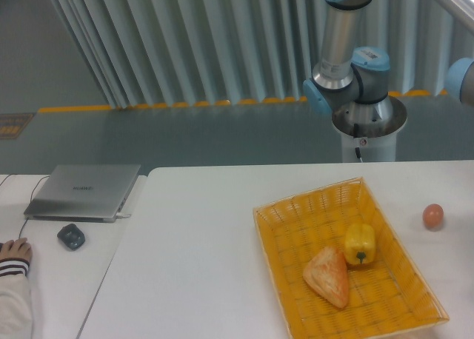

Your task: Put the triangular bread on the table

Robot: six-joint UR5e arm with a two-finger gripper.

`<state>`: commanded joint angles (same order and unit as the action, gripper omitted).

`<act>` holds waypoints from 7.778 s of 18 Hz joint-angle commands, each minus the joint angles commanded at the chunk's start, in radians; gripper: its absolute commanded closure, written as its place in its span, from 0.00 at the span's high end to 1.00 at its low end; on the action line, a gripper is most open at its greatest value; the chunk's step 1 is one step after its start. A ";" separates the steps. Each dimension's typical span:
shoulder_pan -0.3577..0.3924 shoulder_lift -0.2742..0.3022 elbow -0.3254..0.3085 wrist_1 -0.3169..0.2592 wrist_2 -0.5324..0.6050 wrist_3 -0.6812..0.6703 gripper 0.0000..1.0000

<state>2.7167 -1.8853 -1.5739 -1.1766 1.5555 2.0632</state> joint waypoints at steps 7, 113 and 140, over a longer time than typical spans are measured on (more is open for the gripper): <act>-0.008 0.005 -0.002 -0.002 0.003 -0.002 1.00; -0.261 0.017 0.023 0.141 0.017 -0.775 0.10; 0.204 -0.032 0.017 0.117 -0.092 -0.081 0.12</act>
<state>2.9206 -1.9175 -1.5570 -1.0600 1.4635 1.9818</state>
